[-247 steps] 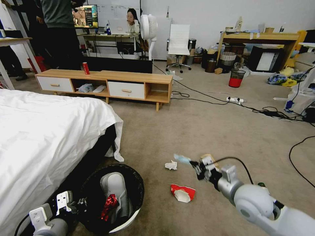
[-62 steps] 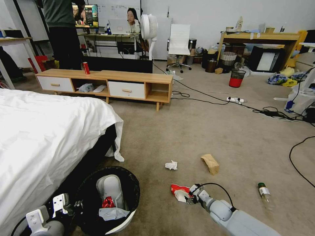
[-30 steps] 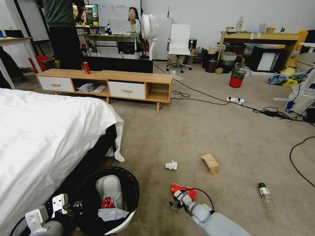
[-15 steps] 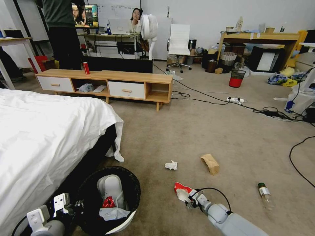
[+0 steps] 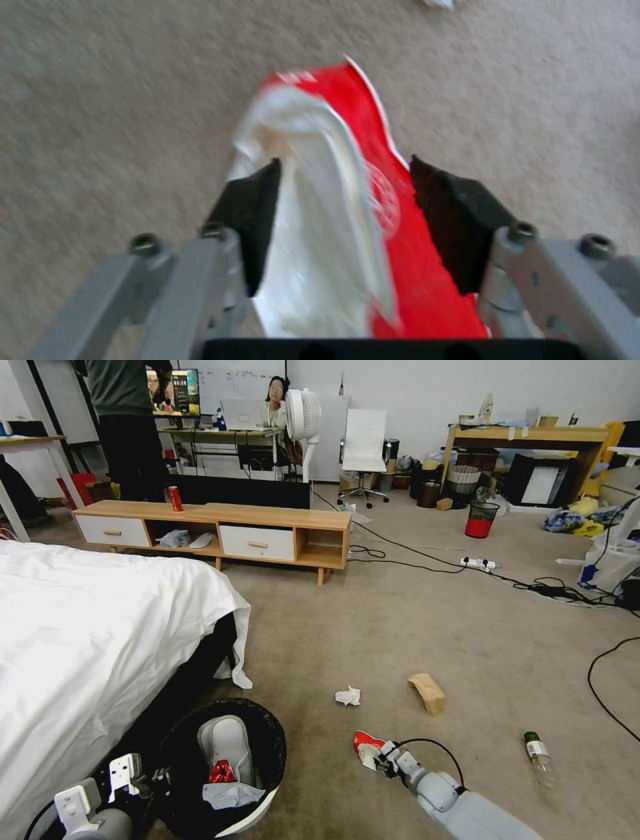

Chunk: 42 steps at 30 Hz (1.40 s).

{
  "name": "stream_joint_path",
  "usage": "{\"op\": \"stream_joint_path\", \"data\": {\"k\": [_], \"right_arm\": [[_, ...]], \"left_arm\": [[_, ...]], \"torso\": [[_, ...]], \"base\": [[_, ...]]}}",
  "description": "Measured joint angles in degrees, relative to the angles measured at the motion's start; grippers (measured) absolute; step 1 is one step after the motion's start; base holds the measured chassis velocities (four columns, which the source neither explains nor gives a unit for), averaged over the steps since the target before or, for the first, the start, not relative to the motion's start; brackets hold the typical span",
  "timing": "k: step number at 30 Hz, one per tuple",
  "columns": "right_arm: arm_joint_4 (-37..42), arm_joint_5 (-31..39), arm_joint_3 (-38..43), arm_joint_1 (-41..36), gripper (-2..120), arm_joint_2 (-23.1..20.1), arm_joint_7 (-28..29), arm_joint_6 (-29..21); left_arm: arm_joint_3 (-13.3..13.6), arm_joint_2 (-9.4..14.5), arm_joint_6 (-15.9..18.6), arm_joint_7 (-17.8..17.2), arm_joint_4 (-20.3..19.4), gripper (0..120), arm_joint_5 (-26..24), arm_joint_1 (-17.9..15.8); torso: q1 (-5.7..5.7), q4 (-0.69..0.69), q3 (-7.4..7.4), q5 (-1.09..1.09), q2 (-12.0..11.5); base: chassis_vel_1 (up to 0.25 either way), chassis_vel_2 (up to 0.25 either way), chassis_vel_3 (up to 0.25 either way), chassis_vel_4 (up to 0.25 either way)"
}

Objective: Pick up the trash bin and place the garbage on the floor into it.

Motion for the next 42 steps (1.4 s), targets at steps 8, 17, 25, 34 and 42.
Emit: {"op": "stream_joint_path", "data": {"k": [8,17,25,34,42], "right_arm": [[-4.25,-0.37,-0.69,0.98,43,4.35,-0.9,0.7],[-4.81,-0.42,-0.53,0.2,17,4.72,-1.6,0.44],[-4.47,-0.35,-0.05,-0.17,0,3.62,-2.02,0.18],[-3.71,-0.43,0.96,-0.76,0,1.95,-1.79,-0.05],[5.37,4.67,2.41,-2.56,0,-5.04,0.38,-2.62]], "left_arm": [[0.0,0.0,0.0,0.16,-0.16,2,-0.04,0.15],[0.01,0.09,0.0,0.16,-0.17,2,-0.28,0.17],[0.28,0.1,0.0,0.18,0.53,2,-0.24,-0.13],[0.62,0.05,0.0,0.21,1.19,2,-0.01,-0.41],[0.84,0.23,0.0,0.21,1.23,2,0.01,-0.56]], "torso": [[0.0,0.0,0.0,0.01,0.0],[0.0,0.0,0.0,0.0,-0.01],[0.0,0.0,0.0,0.01,-0.01],[0.0,-0.01,0.0,0.01,-0.01],[0.0,-0.02,0.0,0.02,-0.01]], "base": [[0.0,0.0,0.0,0.0],[0.0,0.0,0.0,0.0],[0.0,0.0,0.0,0.0],[0.0,0.0,0.0,0.0],[0.0,0.0,0.0,0.0]]}}
